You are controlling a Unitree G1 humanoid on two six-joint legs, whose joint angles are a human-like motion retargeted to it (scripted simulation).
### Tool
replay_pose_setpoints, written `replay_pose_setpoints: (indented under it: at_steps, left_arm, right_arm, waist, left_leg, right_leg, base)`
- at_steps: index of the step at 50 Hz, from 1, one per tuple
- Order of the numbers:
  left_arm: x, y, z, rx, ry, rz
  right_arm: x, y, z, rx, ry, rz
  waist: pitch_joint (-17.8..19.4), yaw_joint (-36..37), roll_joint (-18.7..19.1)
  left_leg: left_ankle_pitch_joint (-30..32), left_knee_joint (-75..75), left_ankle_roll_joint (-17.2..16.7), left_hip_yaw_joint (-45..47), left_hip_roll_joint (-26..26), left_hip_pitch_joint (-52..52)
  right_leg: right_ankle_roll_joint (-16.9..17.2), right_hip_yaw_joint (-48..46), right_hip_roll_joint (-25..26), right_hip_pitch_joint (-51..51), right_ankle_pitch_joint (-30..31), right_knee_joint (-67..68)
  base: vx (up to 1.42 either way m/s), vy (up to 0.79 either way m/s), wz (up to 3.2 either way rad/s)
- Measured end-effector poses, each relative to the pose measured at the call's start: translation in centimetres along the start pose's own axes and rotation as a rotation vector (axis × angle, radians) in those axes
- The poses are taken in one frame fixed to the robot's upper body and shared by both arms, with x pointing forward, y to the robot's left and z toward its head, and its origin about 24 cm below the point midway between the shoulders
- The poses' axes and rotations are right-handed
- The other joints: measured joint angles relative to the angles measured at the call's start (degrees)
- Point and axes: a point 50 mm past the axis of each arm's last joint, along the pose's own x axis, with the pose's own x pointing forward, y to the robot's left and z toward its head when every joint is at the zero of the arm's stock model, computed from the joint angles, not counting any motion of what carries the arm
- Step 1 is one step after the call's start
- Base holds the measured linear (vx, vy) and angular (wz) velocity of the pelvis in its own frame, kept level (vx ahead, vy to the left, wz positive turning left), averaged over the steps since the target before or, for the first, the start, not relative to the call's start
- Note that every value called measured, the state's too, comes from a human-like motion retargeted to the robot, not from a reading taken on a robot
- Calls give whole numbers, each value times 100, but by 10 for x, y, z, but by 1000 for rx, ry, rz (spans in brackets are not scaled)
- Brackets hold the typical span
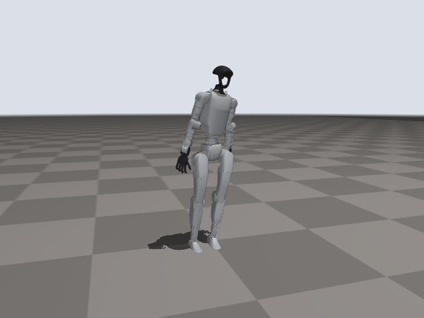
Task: In place motions
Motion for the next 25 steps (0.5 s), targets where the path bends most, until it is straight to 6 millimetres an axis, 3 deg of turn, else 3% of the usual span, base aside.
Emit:
replay_pose_setpoints:
  at_steps: [6, 12, 18, 25]
  left_arm:
    - [-2, -1, 42, 146, -116, 11]
    - [-6, -6, 77, 279, -215, -28]
    - [-7, 1, 77, 227, -203, -28]
    - [-4, 5, 50, 198, -102, -26]
  right_arm:
    - [0, -5, 7, 37, -50, -7]
    - [-1, -12, 17, 6, -86, -80]
    - [-3, -24, 22, -2, -113, -144]
    - [-7, -48, 16, 167, -127, -219]
  waist:
    - [40, -411, 85]
    - [145, -847, 144]
    - [182, -1649, 196]
    - [3, -2399, 441]
  left_leg:
    - [54, -69, -1, 328, 97, -63]
    - [-120, -188, 136, 1399, 399, -75]
    - [-440, -195, 294, 2715, 743, -45]
    - [-1126, 184, 163, 5050, 1365, 93]
  right_leg:
    - [-133, 207, 124, -214, 155, 158]
    - [-312, 566, 416, -553, 424, 78]
    - [-292, -299, 306, -558, 435, 276]
    - [-343, -1639, -112, -162, 533, 561]
  base:
    - [-8, 2, -27]
    - [-19, -2, -175]
    - [-32, -5, -254]
    - [-27, 4, -307]
